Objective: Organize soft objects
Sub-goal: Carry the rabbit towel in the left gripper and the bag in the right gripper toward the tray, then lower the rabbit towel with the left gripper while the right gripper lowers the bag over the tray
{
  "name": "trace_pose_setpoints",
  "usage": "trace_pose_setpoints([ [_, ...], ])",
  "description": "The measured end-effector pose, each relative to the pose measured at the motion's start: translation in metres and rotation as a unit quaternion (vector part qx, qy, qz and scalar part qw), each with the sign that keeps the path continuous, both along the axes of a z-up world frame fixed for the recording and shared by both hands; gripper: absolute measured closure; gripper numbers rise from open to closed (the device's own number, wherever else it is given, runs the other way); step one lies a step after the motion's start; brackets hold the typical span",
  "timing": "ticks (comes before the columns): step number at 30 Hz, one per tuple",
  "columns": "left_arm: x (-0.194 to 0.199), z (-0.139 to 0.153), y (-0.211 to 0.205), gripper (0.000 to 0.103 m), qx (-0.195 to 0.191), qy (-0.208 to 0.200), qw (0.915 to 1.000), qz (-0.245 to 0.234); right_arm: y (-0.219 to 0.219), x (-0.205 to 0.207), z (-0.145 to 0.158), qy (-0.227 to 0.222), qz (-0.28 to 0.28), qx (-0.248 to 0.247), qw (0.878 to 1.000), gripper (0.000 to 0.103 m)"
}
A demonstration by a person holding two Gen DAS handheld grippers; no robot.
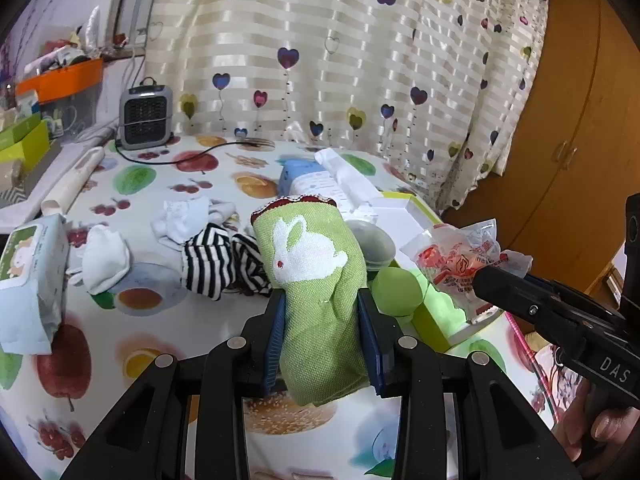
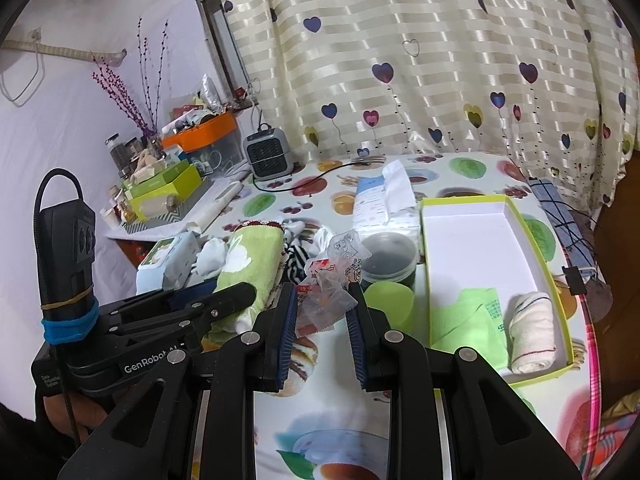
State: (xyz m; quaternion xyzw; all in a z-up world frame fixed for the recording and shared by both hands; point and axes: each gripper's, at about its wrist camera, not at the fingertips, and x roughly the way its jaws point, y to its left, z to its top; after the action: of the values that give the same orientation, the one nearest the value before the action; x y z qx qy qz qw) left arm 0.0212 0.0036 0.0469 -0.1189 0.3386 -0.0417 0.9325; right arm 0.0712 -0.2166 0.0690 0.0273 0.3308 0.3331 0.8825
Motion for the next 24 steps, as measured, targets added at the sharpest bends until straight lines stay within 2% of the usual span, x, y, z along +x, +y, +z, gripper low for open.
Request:
trace_pose_setpoints([
  [24, 0.031, 0.004, -0.045, 0.07, 0.006, 0.002, 0.9987, -0.051, -0.041, 0.022, -0.011, 0.016, -0.053, 0.01, 0.998, 0.077],
])
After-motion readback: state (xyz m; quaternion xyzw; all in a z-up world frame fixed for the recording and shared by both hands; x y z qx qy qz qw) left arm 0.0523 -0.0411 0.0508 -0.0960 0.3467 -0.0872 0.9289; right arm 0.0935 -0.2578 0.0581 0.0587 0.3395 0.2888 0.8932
